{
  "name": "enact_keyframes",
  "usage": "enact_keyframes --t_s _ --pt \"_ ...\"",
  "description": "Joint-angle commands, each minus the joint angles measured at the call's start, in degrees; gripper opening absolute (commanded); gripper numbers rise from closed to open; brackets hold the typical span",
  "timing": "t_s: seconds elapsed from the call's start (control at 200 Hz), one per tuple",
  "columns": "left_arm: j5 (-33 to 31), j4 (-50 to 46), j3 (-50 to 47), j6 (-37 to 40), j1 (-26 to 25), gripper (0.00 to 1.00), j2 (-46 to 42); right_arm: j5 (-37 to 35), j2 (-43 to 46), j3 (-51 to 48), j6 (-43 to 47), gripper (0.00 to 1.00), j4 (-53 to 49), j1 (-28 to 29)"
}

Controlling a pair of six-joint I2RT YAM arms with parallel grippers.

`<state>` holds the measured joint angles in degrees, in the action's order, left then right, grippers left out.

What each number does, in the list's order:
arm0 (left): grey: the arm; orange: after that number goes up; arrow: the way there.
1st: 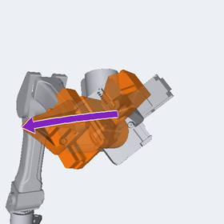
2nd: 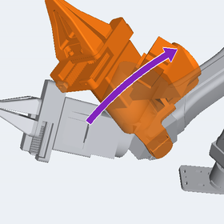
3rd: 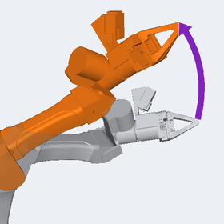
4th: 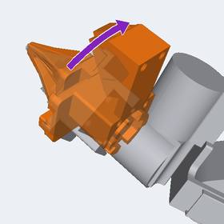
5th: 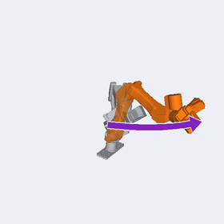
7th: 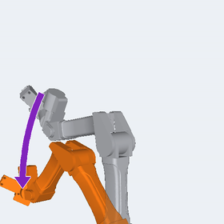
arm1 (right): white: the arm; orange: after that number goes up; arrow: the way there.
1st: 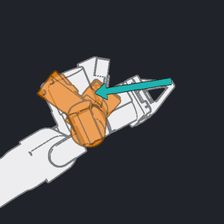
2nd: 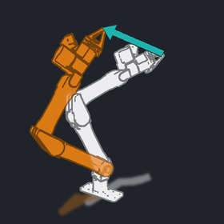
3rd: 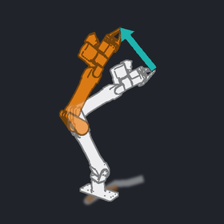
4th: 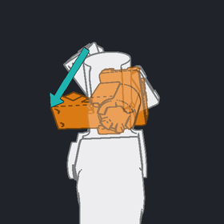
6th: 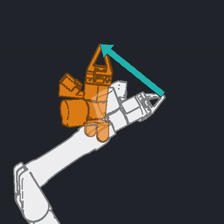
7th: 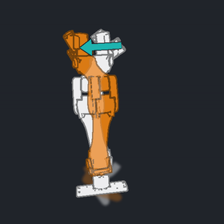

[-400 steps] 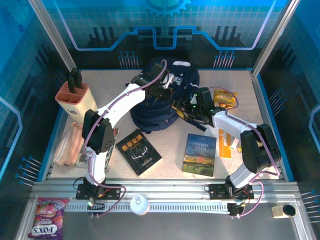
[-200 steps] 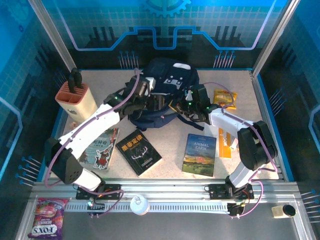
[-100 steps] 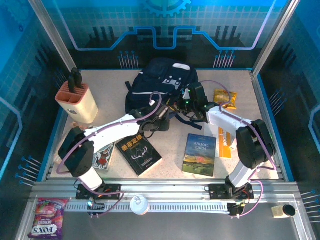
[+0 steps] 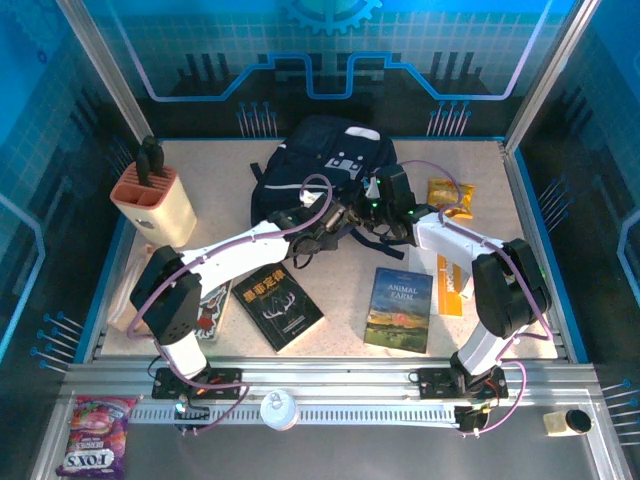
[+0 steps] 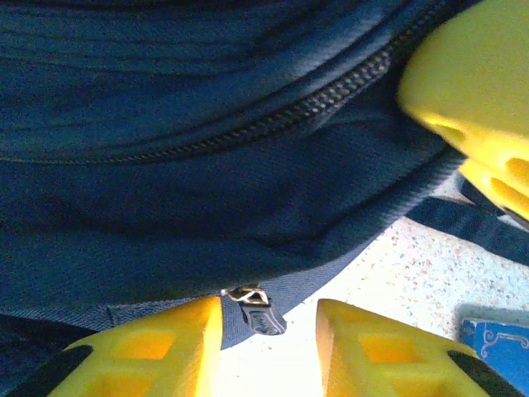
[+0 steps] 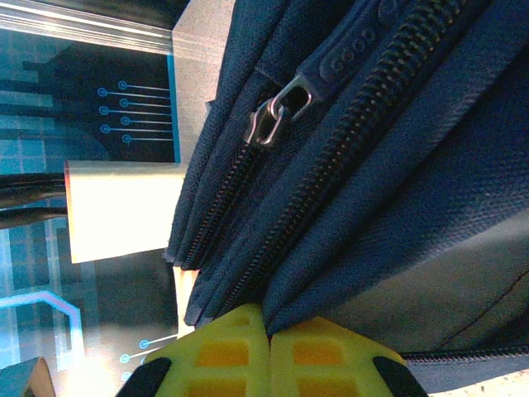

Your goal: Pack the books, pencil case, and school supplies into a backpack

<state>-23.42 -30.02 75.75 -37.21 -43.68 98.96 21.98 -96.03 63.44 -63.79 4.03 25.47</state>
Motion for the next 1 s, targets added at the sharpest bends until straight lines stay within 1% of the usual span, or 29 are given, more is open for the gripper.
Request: enact_keyframes --t_s 0.0,0.035,0.1,0.15,0.275,0.41,0.57,0.67,0.765,0.85,0.995 --pt "-2.1 0.6 -1.5 -2.4 0.0 0.35 0.2 2.5 0.8 3.3 1.3 0.02 2.6 0.7" --pt "-1.9 0.6 -1.6 -2.4 0.1 0.34 0.4 2.5 0.7 3.4 1.3 0.02 2.6 0.8" --pt "-1.8 0.1 -1.5 -2.5 0.1 0.28 0.9 2.4 0.7 3.5 1.3 0.02 2.6 0.7" --pt "-1.7 -0.5 -1.6 -2.8 0.0 0.25 1.1 2.4 0.7 3.7 1.4 0.02 2.5 0.7" --pt "-1.6 -0.2 -2.8 -3.7 -0.1 0.23 1.2 2.1 0.7 4.4 1.9 0.02 1.8 0.4" --pt "-3.0 -1.2 -2.9 -3.7 0.0 0.19 0.9 1.8 0.8 5.0 2.6 0.02 0.7 0.4" --pt "-3.4 0.0 -3.4 -2.7 -0.1 0.20 0.1 1.5 0.9 4.7 2.7 0.03 0.6 0.4" --pt "-2.6 0.9 -3.2 -1.3 0.0 0.29 0.6 1.5 0.8 4.4 2.5 0.03 0.7 0.3" --pt "-3.1 0.4 -2.5 -0.5 0.0 0.33 1.5 1.6 0.8 4.4 2.5 0.03 0.8 0.3" --pt "-3.9 -0.2 -1.8 -0.1 0.0 0.32 2.1 1.7 0.8 4.5 2.6 0.03 0.9 0.3" --pt "-5.3 -1.4 -1.3 -0.2 0.0 0.24 2.4 1.5 0.9 4.5 2.8 0.03 0.6 0.1"
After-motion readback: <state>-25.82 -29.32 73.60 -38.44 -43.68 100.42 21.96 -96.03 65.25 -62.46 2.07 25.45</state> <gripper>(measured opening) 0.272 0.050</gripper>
